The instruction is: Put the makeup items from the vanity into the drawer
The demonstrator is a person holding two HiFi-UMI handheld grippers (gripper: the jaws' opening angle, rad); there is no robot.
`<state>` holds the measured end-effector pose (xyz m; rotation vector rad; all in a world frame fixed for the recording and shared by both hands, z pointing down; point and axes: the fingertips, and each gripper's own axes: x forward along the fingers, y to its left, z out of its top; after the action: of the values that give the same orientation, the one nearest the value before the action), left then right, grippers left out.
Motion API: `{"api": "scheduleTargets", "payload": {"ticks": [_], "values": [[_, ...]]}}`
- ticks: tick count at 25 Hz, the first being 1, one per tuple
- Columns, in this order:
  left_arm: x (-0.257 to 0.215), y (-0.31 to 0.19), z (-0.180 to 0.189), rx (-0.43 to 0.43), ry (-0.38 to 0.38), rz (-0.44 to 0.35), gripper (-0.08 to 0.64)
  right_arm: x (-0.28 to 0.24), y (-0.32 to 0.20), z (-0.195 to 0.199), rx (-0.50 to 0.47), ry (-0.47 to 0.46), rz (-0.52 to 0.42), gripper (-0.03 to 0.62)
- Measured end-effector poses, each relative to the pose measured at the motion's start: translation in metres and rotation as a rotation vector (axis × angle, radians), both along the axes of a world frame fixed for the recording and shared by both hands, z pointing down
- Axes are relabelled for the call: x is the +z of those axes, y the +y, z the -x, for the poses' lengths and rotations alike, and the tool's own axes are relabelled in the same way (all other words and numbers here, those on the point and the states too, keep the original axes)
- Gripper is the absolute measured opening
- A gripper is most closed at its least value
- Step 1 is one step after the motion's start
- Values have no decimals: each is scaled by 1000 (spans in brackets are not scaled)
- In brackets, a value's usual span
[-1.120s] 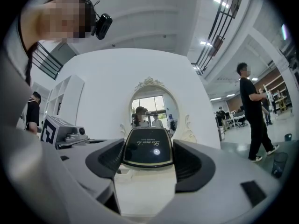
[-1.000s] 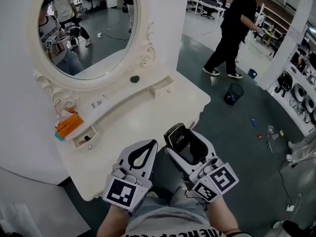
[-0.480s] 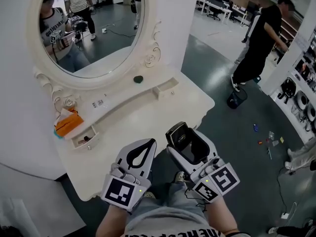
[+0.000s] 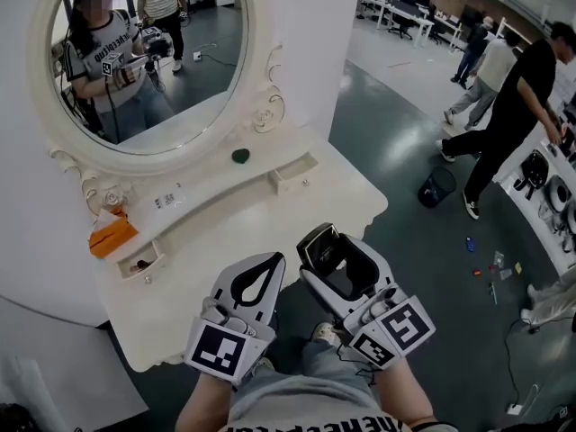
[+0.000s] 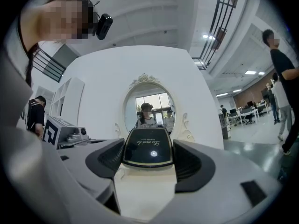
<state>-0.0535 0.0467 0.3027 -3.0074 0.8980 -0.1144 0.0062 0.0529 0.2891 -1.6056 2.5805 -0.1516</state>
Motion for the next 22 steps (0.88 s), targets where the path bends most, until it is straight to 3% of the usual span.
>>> {"api": "scheduleTargets", "payload": {"ticks": [12,22], "values": [[1,-36,-68,-72,0,2,15,1,-40,-59,-123,36,5,342],[3,-61,-101,-159,-7,9,15,4,-70,-93,-203,29,12,342]]}}
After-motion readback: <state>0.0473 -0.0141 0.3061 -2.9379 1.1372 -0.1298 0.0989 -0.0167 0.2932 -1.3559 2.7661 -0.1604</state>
